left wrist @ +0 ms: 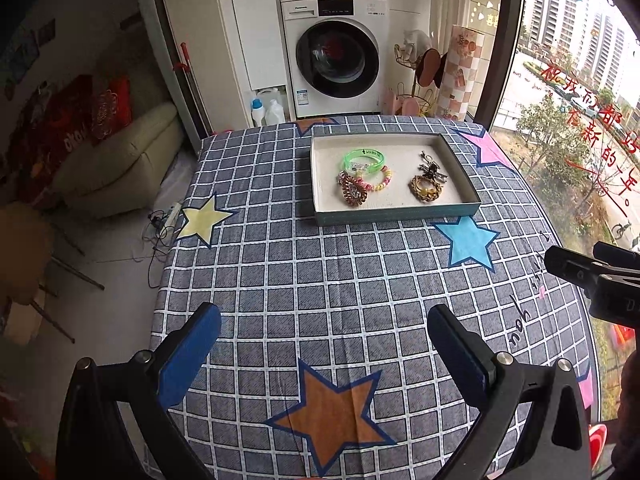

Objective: Organize jewelry

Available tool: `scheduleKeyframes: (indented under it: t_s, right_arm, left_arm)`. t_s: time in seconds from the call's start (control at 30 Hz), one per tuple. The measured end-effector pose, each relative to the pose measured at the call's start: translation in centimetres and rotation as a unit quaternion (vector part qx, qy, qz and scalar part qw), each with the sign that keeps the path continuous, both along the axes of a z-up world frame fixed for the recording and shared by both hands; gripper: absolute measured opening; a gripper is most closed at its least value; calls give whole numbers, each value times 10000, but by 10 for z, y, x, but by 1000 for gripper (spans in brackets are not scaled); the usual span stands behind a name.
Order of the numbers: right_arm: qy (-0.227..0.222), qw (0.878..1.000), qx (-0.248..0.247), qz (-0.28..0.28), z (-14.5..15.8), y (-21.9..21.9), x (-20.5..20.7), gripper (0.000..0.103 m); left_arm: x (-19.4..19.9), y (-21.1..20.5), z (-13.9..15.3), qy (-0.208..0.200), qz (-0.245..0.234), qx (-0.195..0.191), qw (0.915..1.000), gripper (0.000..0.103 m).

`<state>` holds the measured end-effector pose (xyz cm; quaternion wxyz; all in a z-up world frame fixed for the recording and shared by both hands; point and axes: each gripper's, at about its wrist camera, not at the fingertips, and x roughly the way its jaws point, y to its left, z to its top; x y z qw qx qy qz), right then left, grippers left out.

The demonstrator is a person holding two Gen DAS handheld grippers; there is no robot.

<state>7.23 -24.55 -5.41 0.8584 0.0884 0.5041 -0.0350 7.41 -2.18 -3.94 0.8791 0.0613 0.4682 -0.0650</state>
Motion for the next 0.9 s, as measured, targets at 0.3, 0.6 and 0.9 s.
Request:
scheduleKeyframes:
  t_s: [0.3,0.6,0.9]
  right_arm:
    - [-233,9996,-170,-39,32,5,-21,103]
    - [-558,9980,-300,9,61,-1,-41,103]
    - [-984,9936,-506,207,92,1,-58,103]
  left_arm:
    - [-17,6,34,-301,122,-146,9994,103]
    - [-39,-1,59,-575,357,-110,9976,103]
    - [-58,-9,75,-788,402,-87,9960,103]
